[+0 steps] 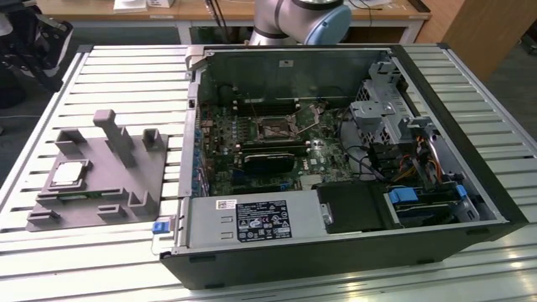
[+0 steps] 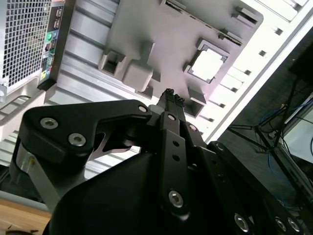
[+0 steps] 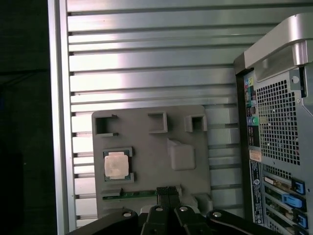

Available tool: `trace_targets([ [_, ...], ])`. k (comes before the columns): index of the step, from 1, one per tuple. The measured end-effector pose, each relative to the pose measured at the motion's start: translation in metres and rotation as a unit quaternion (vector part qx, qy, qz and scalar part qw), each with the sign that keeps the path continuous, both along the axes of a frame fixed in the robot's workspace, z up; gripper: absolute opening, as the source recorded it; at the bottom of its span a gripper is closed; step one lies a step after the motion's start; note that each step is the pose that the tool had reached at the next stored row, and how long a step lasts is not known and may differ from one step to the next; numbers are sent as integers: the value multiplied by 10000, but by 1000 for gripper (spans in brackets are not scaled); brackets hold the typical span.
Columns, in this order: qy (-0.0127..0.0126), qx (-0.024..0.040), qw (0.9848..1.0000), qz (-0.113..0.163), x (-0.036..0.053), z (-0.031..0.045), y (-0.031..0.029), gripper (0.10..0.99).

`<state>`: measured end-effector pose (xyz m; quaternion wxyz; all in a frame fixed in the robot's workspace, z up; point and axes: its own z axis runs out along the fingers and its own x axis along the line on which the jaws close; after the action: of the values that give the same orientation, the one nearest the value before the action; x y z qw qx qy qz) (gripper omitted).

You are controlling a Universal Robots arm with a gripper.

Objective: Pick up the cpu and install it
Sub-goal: 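Reach for the cpu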

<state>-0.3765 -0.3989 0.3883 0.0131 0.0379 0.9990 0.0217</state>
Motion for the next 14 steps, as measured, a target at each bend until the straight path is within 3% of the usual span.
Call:
trace_targets([
  [6, 1, 0, 10000, 1, -173, -3, -1, 106],
  [10, 24, -1, 10000, 0, -237, -8, -6, 106],
  [14, 30, 0, 10000, 1, -298, -14, -24, 106],
])
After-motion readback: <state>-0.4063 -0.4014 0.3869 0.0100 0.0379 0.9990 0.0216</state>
